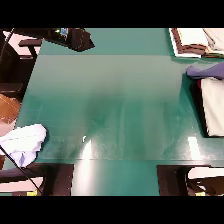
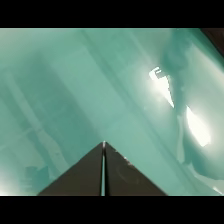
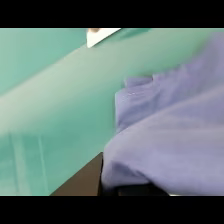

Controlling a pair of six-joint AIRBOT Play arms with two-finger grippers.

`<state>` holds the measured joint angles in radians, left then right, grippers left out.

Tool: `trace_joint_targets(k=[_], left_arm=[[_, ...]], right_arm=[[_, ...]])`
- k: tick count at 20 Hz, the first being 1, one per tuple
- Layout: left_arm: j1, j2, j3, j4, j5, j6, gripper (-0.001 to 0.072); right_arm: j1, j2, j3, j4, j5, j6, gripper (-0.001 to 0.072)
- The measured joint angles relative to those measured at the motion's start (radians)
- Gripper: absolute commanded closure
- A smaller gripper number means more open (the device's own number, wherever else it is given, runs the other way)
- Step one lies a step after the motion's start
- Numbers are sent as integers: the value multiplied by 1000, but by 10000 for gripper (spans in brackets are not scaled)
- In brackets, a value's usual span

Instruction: Fold the shirts.

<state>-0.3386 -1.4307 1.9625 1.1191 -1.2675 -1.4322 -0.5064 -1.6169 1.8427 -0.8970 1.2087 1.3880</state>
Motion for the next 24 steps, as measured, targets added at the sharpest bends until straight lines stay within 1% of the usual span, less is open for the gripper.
trace_joint_targets(k=[6,9,15,21,22,23,24], left_arm=[[-6,0,0,0,3,0,682],[-6,0,0,0,2,0,682],[-6,0,0,0,-2,0,682],[-6,0,0,0,-4,7,682],[-6,0,0,0,-5,9,682],[-6,0,0,0,-5,11,682],[-6,0,0,0,-5,13,682]], right_arm=[[-46,9,158,32,-6,-12,695],[-61,58,172,33,-1,6,695],[-127,227,-1,14,39,16,695],[-212,404,-288,-182,160,24,693],[-228,432,-344,-214,171,26,683],[-246,459,-404,-250,179,28,623],[-263,480,-457,-281,185,31,510]])
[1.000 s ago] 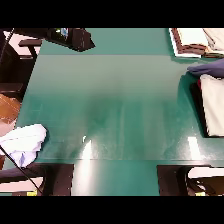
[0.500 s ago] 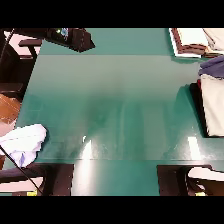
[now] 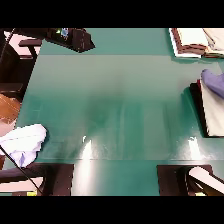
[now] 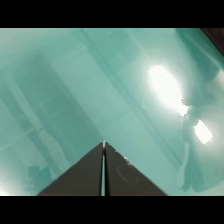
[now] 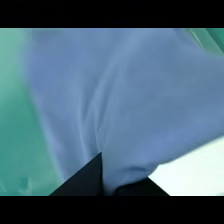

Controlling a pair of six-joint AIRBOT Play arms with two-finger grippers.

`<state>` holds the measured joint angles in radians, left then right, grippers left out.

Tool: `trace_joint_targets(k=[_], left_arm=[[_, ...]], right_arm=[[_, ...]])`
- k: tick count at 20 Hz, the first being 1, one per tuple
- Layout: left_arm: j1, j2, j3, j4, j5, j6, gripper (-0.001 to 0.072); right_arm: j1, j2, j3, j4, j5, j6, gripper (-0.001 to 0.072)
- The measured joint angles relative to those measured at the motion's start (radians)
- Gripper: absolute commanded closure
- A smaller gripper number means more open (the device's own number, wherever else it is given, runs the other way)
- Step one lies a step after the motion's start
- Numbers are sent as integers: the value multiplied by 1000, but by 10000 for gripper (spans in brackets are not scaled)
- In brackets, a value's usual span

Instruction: Fold the shirts.

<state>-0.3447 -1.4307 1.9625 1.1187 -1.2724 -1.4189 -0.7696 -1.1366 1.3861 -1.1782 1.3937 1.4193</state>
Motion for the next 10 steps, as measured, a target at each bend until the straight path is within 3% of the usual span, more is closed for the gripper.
trace_joint_targets(k=[1,2,3,6,10], left_arm=[[0,0,0,0,0,3,682],[0,0,0,0,-1,3,682],[0,0,0,0,-2,4,682],[0,0,0,0,-2,6,682],[0,0,0,-1,2,6,682]], right_arm=[[-18,21,-53,-29,8,0,366],[-36,37,-103,-49,9,0,162],[-53,49,-145,-66,13,0,44],[-97,69,-209,-83,20,1,42],[-62,82,-158,13,30,2,42]])
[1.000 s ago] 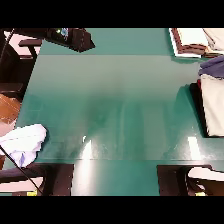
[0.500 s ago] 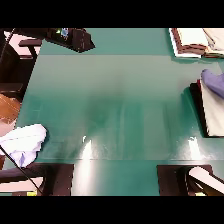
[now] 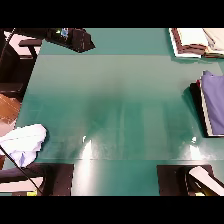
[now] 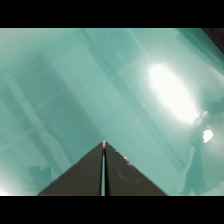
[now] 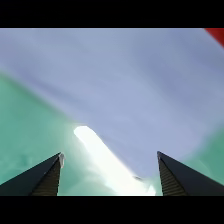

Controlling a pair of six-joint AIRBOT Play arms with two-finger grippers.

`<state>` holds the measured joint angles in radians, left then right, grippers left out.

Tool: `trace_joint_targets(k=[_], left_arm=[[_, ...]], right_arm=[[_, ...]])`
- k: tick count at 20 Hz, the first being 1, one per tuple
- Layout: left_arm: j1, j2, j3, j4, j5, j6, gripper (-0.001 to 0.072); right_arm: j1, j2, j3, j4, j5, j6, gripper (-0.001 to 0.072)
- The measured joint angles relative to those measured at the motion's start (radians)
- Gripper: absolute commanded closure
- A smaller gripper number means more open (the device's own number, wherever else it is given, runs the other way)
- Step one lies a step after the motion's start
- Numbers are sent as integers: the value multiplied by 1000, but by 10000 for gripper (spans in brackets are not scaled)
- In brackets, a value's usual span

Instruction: Fold the shirts.

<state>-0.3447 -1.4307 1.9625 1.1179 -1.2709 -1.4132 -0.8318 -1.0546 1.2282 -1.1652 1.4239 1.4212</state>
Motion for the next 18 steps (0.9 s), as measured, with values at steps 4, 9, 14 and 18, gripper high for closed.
trace_joint_targets(k=[4,9,14,18], left_arm=[[2,0,0,2,19,0,681],[2,0,0,-1,29,0,682],[2,0,0,-2,33,0,682],[2,0,0,-3,33,0,682]], right_arm=[[217,8,105,112,-3,0,52],[582,11,181,154,-60,-1,686],[854,10,199,165,-116,-11,694],[932,9,202,166,-131,-17,694]])
